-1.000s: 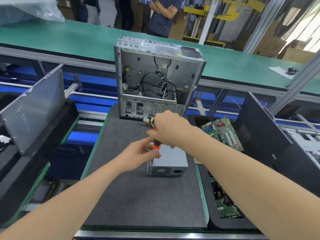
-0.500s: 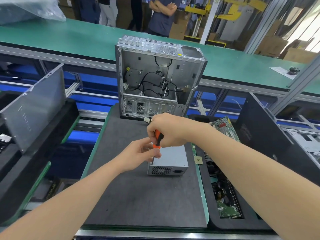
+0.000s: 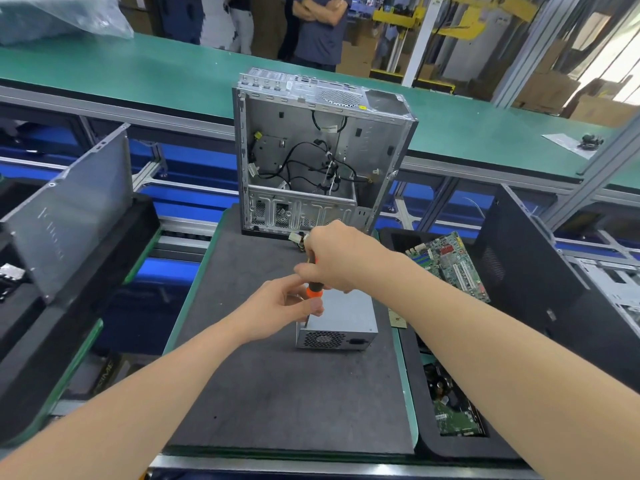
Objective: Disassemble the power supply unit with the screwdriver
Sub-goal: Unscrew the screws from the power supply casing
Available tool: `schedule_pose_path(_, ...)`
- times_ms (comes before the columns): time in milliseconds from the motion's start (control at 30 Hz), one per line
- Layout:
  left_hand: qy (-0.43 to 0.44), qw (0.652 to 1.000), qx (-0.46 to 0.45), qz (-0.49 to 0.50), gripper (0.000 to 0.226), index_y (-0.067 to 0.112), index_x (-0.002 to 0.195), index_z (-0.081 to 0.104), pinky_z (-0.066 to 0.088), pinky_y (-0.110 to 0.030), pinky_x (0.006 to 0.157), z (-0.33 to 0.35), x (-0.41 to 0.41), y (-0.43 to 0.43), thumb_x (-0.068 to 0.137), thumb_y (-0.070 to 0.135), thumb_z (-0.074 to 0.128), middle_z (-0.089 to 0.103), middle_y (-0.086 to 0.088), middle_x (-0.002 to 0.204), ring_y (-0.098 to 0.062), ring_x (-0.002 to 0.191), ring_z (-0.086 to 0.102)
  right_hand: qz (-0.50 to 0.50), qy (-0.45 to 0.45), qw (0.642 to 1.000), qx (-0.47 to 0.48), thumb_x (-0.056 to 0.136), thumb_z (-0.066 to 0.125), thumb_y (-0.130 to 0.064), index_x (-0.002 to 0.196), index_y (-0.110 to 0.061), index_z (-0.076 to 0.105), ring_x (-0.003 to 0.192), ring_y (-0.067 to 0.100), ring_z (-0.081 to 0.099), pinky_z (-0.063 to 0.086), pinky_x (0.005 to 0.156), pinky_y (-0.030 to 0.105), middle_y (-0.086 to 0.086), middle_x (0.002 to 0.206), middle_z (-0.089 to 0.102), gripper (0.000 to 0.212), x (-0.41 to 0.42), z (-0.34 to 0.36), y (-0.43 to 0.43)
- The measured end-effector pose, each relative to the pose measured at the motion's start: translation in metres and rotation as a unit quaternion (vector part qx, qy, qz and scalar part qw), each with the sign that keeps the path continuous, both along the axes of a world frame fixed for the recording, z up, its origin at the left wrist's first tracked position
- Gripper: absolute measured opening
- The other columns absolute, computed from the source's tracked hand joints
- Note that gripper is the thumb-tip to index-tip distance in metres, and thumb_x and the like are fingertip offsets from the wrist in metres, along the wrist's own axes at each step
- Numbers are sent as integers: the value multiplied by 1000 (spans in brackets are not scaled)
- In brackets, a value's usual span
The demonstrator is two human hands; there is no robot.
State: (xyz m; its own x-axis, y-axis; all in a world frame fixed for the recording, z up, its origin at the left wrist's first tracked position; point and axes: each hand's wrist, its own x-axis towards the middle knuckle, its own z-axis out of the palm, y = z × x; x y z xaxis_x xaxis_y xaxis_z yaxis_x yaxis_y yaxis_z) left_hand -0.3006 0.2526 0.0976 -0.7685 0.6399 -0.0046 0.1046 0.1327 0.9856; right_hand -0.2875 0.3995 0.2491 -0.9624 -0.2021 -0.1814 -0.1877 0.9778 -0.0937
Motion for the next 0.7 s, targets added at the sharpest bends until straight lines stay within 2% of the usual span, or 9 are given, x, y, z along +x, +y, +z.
schedule_pose_path(67,5,1000,1,0,26,46,120,67,61,-46,94,0,1,0,94,46,70,78,-1,106,-17,106,74,58,-20,998,9,87,68,-34,76,-21,56,69,23,65,55,60,36,-1,74,63,22,-2,4,4)
schedule_pose_path(133,-1,1000,6,4,25,43,119,68,61,-47,94,0,1,0,94,46,70,78,-2,106,-18,106,74,104,-45,994,14,84,70,-24,83,-23,62,77,17,64,59,67,40,-5,79,67,8,-4,8,8)
schedule_pose_path(267,-7,1000,5,12,20,39,113,68,62,-48,92,1,1,0,93,46,69,79,-2,105,-18,104,75,160,-81,984,16,79,74,-13,87,-24,68,92,16,61,57,77,41,-8,87,64,16,-4,14,11)
schedule_pose_path(400,-11,1000,-2,13,12,30,109,70,62,-48,92,-2,0,0,99,35,69,79,-3,103,-18,104,75,178,-69,982,13,78,75,-12,84,-23,68,95,17,59,56,80,42,-7,86,63,14,-4,8,11)
schedule_pose_path(500,-20,1000,2,8,26,29,123,68,62,-46,93,-2,0,0,98,37,68,79,-3,104,-18,105,74,181,-62,981,10,81,75,-23,96,-26,67,95,14,57,55,78,39,-13,81,60,17,-4,8,13)
schedule_pose_path(567,-19,1000,2,5,36,27,133,65,62,-45,92,-3,-1,0,99,39,68,78,-4,104,-18,106,74,158,-52,986,0,83,73,-41,102,-26,63,94,13,58,53,73,34,-14,81,61,27,-5,14,15)
schedule_pose_path(633,-16,1000,6,1,32,35,127,68,63,-43,91,-3,-1,1,97,45,67,77,-4,103,-18,105,74,98,-4,995,-3,85,62,-63,96,-22,61,87,19,61,53,69,36,-7,83,60,43,-5,20,12)
schedule_pose_path(700,-13,1000,5,-2,33,39,126,68,63,-42,91,-3,-2,1,96,50,67,77,-3,102,-17,105,74,18,60,998,31,88,44,-78,81,-17,59,68,23,64,52,59,34,-1,74,60,62,-4,19,5)
